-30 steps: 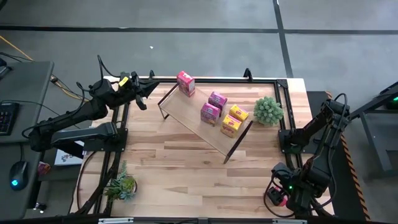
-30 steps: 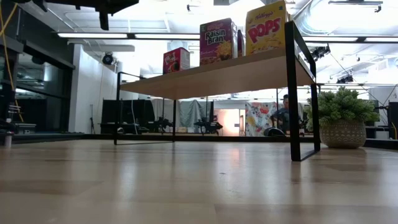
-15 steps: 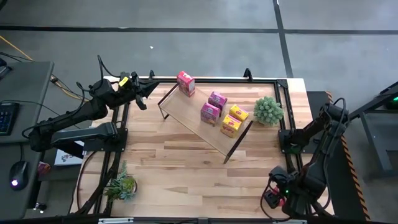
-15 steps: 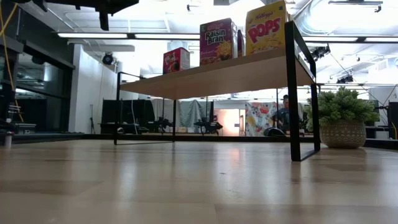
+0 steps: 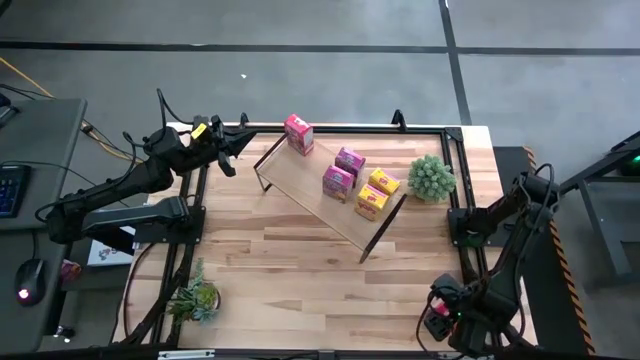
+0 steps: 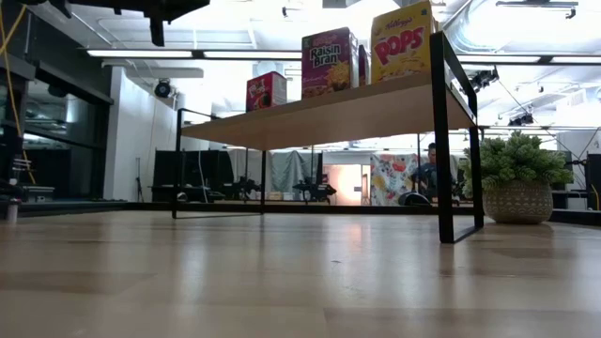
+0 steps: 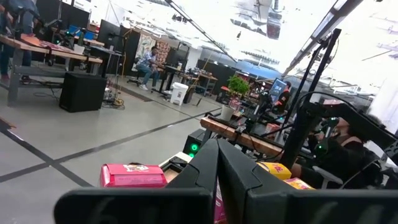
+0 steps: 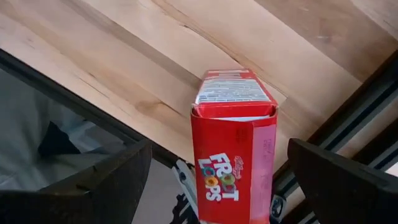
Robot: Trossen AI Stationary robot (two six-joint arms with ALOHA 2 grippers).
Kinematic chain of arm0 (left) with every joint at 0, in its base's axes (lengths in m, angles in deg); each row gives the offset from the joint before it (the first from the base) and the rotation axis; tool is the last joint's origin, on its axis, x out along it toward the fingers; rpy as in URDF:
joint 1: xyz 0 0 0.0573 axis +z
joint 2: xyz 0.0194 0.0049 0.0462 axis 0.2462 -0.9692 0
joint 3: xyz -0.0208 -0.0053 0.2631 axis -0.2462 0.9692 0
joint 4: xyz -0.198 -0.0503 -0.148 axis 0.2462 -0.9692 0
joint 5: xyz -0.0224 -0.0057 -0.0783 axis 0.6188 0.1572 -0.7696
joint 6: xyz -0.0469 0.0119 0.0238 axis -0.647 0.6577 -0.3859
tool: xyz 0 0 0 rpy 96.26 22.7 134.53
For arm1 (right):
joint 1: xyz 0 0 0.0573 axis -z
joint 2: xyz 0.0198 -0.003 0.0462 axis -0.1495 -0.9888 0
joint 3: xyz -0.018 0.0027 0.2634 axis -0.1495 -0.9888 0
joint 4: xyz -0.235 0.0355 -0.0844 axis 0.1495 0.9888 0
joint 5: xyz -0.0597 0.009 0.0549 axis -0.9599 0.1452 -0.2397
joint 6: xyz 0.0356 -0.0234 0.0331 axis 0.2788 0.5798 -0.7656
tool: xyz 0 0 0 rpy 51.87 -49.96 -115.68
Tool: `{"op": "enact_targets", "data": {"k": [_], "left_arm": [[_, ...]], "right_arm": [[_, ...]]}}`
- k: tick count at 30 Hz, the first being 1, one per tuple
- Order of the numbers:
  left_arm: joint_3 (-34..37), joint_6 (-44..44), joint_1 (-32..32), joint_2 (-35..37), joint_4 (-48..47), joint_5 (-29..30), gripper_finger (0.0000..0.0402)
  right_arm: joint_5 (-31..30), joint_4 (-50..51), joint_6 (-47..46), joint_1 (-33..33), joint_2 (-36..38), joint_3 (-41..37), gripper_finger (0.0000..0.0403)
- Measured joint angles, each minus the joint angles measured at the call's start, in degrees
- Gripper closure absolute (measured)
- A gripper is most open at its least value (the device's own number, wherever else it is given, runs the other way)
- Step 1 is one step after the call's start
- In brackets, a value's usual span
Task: Stack cereal on shelf
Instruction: Put the red cereal box on the shelf
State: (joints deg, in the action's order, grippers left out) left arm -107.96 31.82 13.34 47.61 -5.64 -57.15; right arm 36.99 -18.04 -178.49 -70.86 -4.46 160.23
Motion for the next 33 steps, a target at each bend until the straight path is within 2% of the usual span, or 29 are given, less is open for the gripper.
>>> {"op": "enact_targets", "data": {"k": [10,19,22,33], "left_arm": [[0.0,0.1,0.0,0.0,0.0,0.0,0.0402],[0.0,0.0,0.0,0.0,0.0,0.0,0.0402],[0.0,0.1,0.0,0.0,0.0,0.0,0.0401],[0.0,0.1,0.0,0.0,0.0,0.0,0.0401]], "right_arm": [[0.3,-1.4,2.5,-0.1,-4.7,0.0,0.0034],[2.6,0.8,2.7,-0.1,-5.5,0.0,0.0045],[3.2,1.8,2.5,-0.1,-5.5,0.0,0.0076],[4.4,-1.3,5.7,0.1,-5.5,0.0,0.0230]]}}
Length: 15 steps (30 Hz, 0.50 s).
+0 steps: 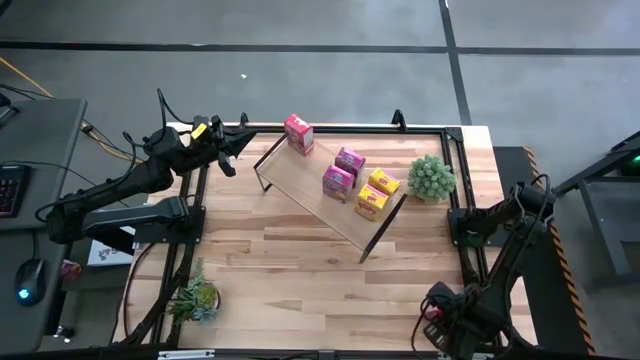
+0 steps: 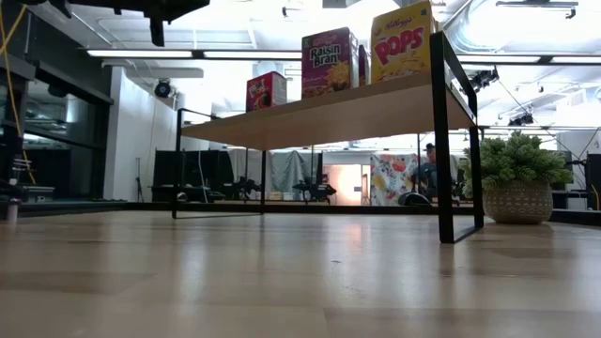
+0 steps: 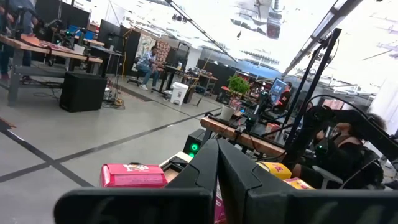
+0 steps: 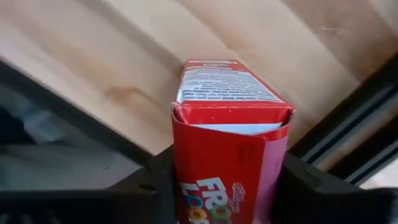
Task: Stack cereal on shelf
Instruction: Put the red cereal box on the shelf
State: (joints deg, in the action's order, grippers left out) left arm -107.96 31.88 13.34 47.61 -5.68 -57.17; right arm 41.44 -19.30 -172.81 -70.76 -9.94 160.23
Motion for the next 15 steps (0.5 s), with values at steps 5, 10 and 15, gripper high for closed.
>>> {"op": "enact_targets", "data": {"k": [5,10,15], "left_arm": [[0.0,0.0,0.0,0.0,0.0,0.0,0.0401],[0.0,0.0,0.0,0.0,0.0,0.0,0.0401],[0.0,0.1,0.0,0.0,0.0,0.0,0.0401]], "right_arm": [[-3.1,-4.6,3.9,1.0,1.8,0.0,0.0277],[-19.6,-14.4,15.7,3.9,7.8,0.0,0.0287],[-34.4,-26.5,39.6,9.9,15.4,0.0,0.0284]]}}
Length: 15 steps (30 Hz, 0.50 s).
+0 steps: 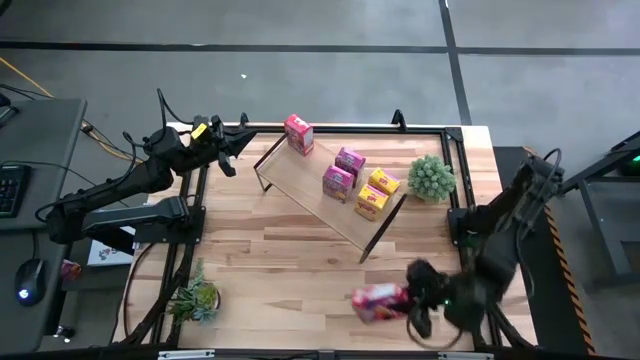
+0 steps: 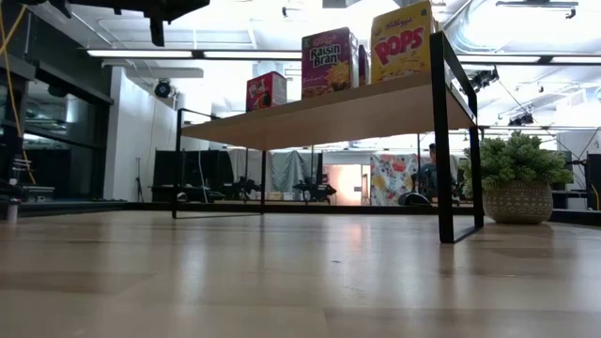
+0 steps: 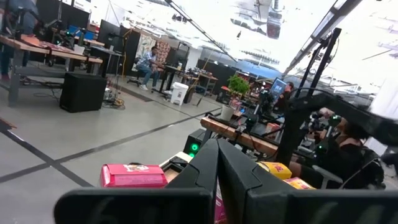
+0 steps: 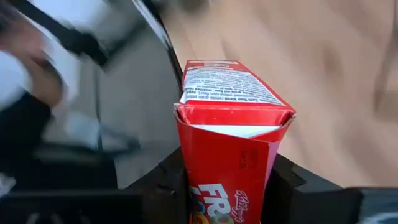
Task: Stack cereal on shelf
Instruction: Put the red cereal box on the shelf
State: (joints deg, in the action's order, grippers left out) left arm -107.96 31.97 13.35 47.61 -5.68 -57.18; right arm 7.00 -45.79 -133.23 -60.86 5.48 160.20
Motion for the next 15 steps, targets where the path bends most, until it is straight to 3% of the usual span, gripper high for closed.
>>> {"op": "enact_targets", "data": {"k": [3,6,15], "left_arm": [[0.0,1.1,0.0,0.0,0.0,0.0,0.0401],[0.0,2.9,0.0,0.0,-0.4,-0.1,0.0401],[0.0,8.0,0.0,0.0,-7.4,-0.5,0.0401]], "right_arm": [[-1.3,-9.3,19.2,6.4,2.9,0.0,0.0284],[4.6,-17.2,37.0,15.2,4.4,0.5,0.0284],[12.7,-9.4,66.4,40.8,-0.3,18.3,0.0284]]}}
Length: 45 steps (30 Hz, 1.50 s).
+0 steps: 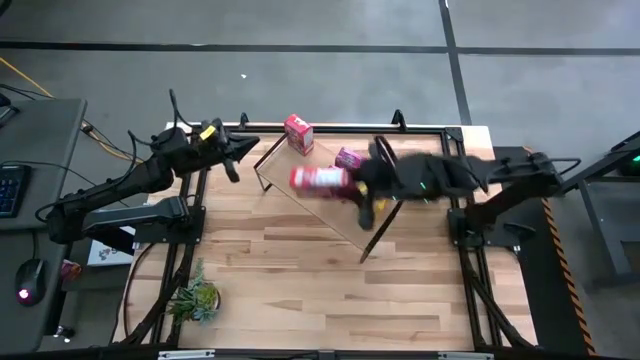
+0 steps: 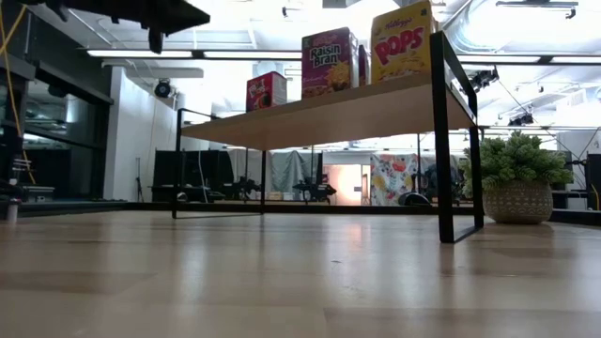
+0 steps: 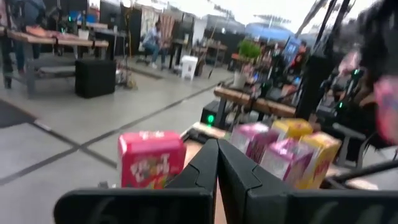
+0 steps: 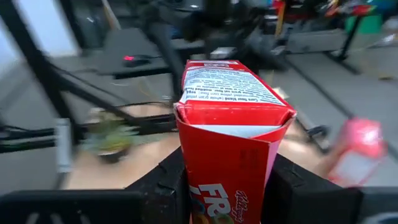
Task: Stack cereal on shelf
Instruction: Put the red cereal box on the shelf
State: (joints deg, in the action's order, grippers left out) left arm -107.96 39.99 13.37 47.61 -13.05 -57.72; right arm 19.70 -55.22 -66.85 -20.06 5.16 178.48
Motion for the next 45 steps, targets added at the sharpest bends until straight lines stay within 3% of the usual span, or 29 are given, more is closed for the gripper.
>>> {"op": "enact_targets", "data": {"k": [9,20,33,38,45], "left_arm": [[0.0,0.6,0.0,0.0,-3.3,-0.1,0.0401],[0.0,3.5,0.0,0.0,-3.3,-0.1,0.0402],[0.0,3.5,0.0,0.0,-3.4,-0.1,0.0402],[0.0,3.5,0.0,0.0,-3.4,-0.1,0.0401],[0.0,3.5,0.0,0.0,-4.8,0.0,0.0402]], "right_arm": [[0.5,21.5,10.9,11.3,-17.5,23.5,0.0284],[2.8,37.0,15.3,14.9,-35.2,44.0,0.0284],[2.3,34.9,16.0,15.6,-36.5,40.7,0.0284],[4.9,34.9,13.9,16.9,-36.5,40.7,0.0282],[7.4,35.4,11.6,18.8,-36.5,40.7,0.0239]]}}
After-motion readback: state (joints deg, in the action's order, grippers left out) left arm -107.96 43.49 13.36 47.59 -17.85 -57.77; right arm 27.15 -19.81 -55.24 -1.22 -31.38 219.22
